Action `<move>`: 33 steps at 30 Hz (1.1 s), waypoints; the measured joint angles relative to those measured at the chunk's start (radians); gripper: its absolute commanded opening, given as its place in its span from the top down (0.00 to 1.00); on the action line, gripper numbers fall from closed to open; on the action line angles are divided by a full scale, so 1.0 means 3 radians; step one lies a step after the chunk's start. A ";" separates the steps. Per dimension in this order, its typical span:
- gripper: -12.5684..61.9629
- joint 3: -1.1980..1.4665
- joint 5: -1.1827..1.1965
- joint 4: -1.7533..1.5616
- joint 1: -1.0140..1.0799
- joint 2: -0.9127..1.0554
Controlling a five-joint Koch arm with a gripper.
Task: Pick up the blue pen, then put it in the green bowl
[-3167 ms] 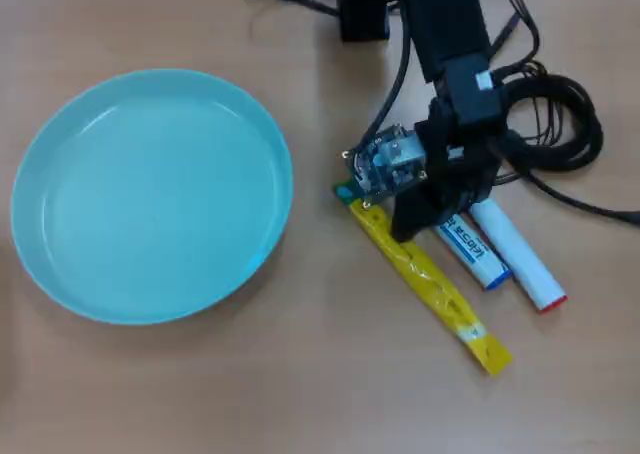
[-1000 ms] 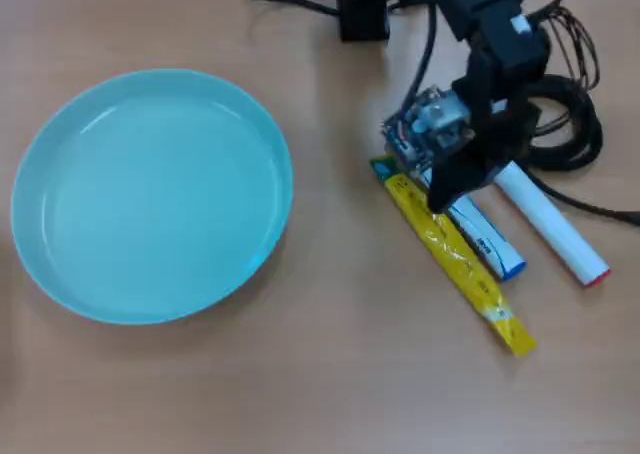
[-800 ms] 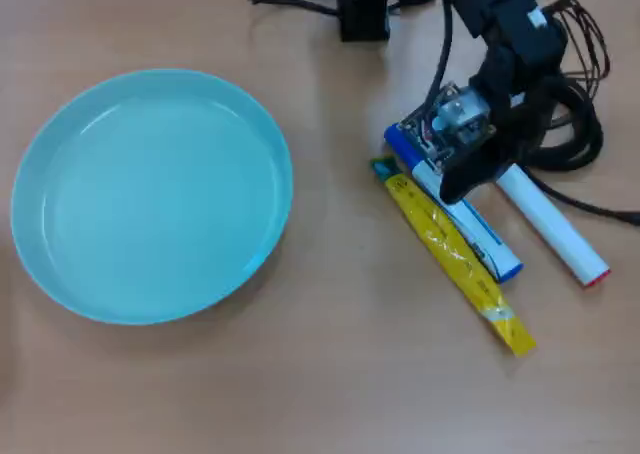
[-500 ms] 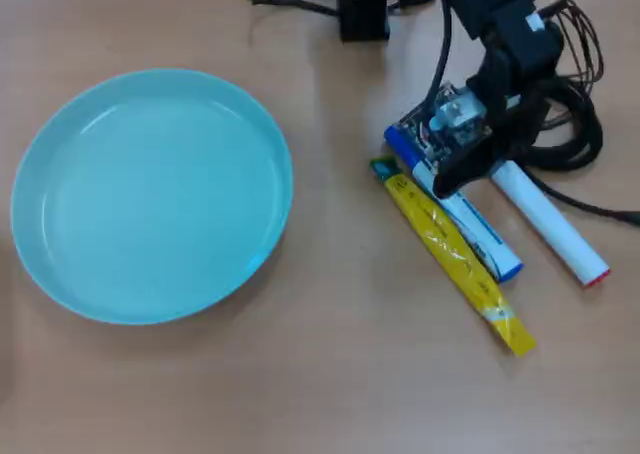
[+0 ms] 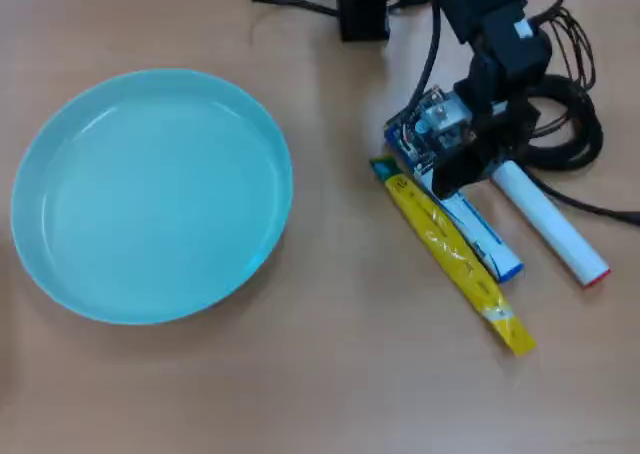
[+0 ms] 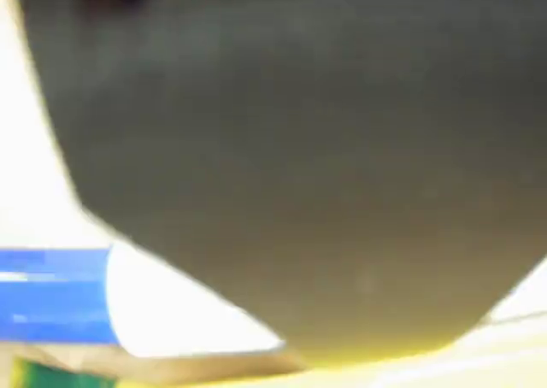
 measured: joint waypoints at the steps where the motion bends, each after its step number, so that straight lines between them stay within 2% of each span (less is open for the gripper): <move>1: 0.39 0.0000 0.0000 0.0000 0.0000 0.0000; 7: 0.39 0.0000 0.0000 -0.0010 0.0000 -0.0036; 16: 0.39 -0.0020 0.0000 -0.0230 0.0087 -0.0481; 27: 0.41 -0.0036 0.0000 -0.0235 0.0133 -0.0542; 30: 0.54 -0.0036 0.0000 -0.0235 0.0133 -0.0542; 33: 0.81 -0.0036 0.0005 -0.0240 0.0138 -0.0542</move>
